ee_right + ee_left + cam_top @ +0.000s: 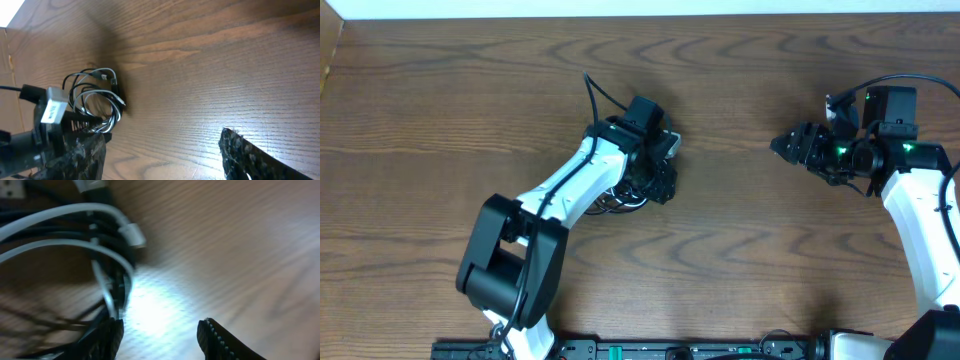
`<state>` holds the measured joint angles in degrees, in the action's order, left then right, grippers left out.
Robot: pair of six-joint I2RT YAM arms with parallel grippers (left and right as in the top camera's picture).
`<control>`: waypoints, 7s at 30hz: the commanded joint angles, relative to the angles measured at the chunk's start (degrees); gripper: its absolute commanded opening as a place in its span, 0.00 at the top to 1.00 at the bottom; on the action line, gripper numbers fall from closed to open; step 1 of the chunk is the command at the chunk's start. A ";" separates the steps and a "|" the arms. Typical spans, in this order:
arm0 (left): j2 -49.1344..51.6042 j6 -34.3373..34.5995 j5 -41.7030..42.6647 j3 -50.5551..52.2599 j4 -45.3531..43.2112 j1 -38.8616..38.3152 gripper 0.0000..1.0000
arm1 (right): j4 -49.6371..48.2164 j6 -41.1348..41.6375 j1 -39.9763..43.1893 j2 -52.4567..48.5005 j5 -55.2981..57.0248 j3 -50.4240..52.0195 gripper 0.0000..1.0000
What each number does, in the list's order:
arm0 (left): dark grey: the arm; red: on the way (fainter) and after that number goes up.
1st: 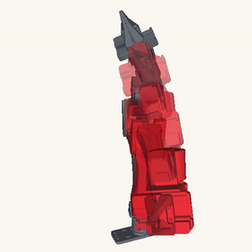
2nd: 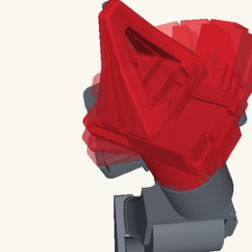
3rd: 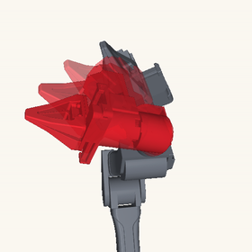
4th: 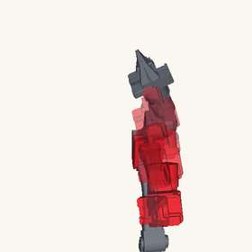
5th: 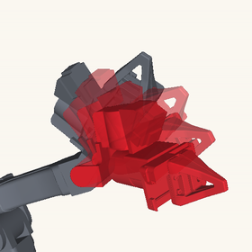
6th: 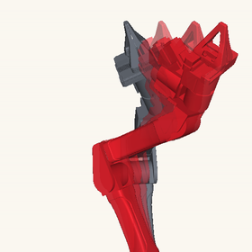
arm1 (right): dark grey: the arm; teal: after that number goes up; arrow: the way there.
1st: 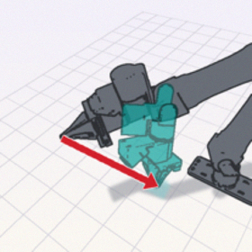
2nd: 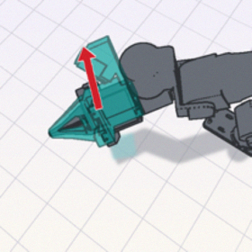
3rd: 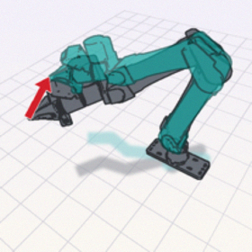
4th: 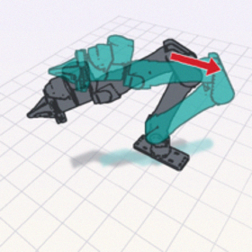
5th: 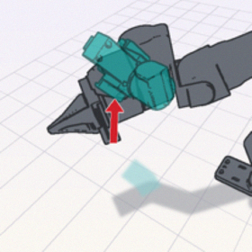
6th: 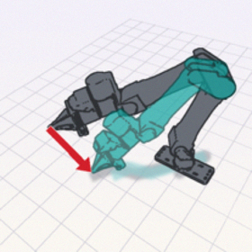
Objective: Untangle cables
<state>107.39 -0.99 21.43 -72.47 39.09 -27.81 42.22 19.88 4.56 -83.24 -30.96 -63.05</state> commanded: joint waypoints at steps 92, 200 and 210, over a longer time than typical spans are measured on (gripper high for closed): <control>-17.53 20.90 34.75 -7.91 -15.21 19.21 0.93 | -2.84 -0.63 -5.40 -12.22 15.17 -0.59 0.99; -15.52 13.09 -7.10 -12.09 -9.51 -3.10 0.83 | -6.43 3.54 -1.55 2.78 -3.69 -1.66 0.21; -0.22 -17.14 -3.52 -12.09 -8.39 -3.04 0.30 | -1.84 -8.41 -1.55 1.99 6.08 -1.66 0.11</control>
<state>103.55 -1.43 16.60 -84.77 30.55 -31.18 39.20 16.23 3.18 -80.88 -28.18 -64.05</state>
